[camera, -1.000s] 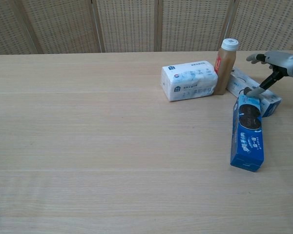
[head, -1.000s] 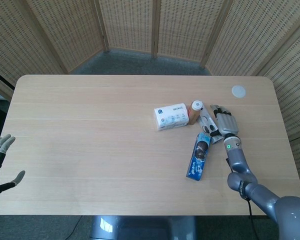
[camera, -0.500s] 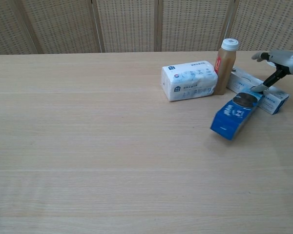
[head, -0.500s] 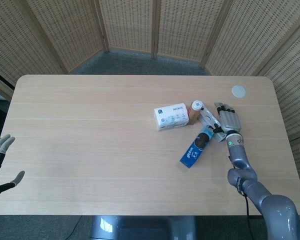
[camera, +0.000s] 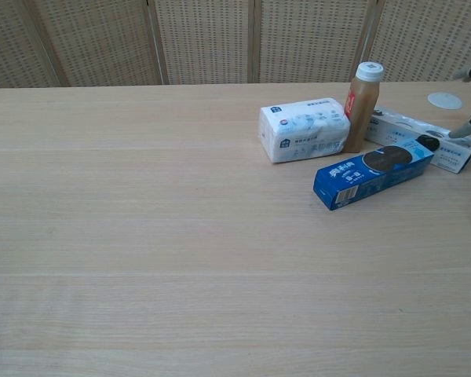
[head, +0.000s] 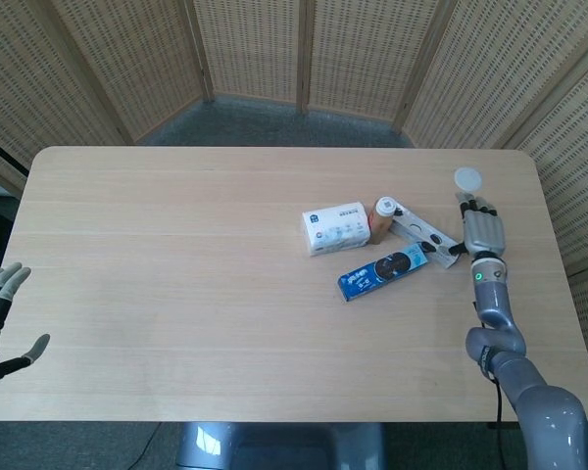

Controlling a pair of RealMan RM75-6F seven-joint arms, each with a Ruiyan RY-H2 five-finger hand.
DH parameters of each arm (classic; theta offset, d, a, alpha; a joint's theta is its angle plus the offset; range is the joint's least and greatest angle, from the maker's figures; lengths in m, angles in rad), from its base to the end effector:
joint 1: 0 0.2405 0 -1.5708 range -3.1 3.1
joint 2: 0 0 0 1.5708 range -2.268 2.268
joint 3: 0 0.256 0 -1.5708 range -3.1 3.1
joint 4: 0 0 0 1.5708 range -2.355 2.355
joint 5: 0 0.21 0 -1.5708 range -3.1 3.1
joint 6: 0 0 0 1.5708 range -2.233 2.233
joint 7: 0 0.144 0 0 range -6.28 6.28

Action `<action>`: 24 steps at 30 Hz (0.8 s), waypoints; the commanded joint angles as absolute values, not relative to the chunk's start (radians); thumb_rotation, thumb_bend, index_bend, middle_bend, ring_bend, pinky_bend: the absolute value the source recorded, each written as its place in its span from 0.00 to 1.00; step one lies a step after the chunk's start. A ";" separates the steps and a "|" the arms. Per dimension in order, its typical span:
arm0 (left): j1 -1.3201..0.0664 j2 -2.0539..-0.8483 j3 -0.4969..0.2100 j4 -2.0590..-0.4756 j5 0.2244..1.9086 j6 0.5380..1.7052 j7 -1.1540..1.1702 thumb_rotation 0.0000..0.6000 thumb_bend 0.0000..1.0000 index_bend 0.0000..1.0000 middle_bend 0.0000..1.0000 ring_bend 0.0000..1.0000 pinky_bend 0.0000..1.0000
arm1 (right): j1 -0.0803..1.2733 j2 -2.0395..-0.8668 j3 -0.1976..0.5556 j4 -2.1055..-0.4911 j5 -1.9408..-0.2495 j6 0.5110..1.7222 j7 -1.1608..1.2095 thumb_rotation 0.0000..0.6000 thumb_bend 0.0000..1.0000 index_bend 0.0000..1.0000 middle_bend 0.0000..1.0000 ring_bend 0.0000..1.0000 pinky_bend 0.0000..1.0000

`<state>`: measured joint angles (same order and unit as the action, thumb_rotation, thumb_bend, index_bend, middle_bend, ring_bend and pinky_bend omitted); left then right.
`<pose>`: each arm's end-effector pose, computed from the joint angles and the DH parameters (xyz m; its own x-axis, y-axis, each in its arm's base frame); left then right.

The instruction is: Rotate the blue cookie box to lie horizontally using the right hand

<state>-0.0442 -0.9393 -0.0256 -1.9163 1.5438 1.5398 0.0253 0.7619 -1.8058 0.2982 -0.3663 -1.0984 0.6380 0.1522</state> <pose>-0.2618 0.1608 0.1900 0.3057 -0.0061 0.9521 0.9518 -0.0239 -0.3057 -0.3281 -0.4465 0.0541 0.4058 -0.1820 0.8957 -0.8763 0.2010 0.4379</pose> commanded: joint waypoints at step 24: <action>-0.039 -0.951 -0.023 -1.877 1.544 1.541 -0.018 1.00 0.32 0.08 0.01 0.00 0.00 | 0.725 -1.779 0.264 -0.479 -1.105 0.587 0.008 0.93 0.00 0.00 0.00 0.00 0.00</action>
